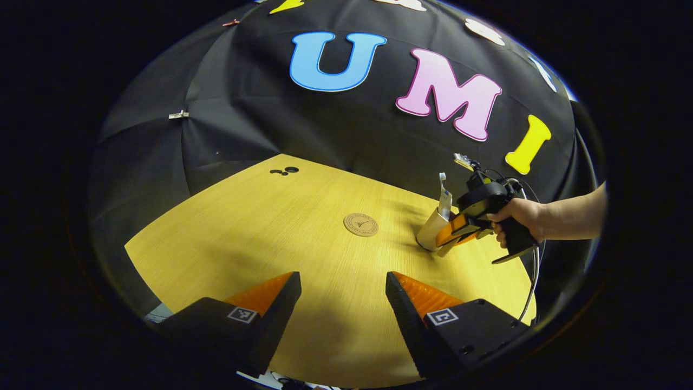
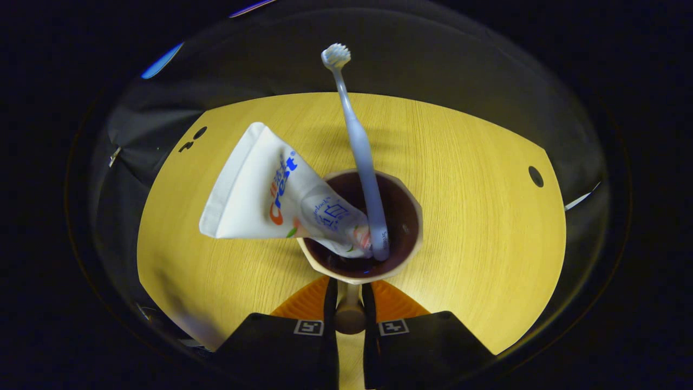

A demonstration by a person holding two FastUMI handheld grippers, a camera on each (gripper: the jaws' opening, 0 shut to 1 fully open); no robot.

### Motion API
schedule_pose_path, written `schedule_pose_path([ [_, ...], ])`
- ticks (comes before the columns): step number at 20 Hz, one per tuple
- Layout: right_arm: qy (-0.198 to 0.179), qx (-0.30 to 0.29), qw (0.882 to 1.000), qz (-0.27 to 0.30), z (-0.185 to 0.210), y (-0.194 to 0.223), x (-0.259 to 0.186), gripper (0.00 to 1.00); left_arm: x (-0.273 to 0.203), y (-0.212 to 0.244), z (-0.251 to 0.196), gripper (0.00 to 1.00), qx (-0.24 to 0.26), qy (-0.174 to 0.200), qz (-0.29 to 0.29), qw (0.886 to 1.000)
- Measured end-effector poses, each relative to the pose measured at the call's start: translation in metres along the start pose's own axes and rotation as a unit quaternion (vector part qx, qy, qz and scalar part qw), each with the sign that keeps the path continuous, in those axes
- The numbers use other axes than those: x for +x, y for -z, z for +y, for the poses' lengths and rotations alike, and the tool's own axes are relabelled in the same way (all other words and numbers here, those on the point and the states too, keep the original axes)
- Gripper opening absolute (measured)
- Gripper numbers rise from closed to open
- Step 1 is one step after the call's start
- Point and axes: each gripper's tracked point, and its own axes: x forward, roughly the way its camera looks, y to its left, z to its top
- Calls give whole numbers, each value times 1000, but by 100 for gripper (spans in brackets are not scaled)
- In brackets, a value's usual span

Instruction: Put the toothbrush and toothpaste on the desktop into the cup, then pick up the cup and place it on the coaster on the desktop.

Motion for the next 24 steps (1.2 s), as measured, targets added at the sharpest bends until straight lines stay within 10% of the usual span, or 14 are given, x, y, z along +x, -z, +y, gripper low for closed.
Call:
schedule_pose_path([
  [24,-83,-131,988,-12,157,-44,9,21,-13,11,63,98,-17,-47,9,999],
])
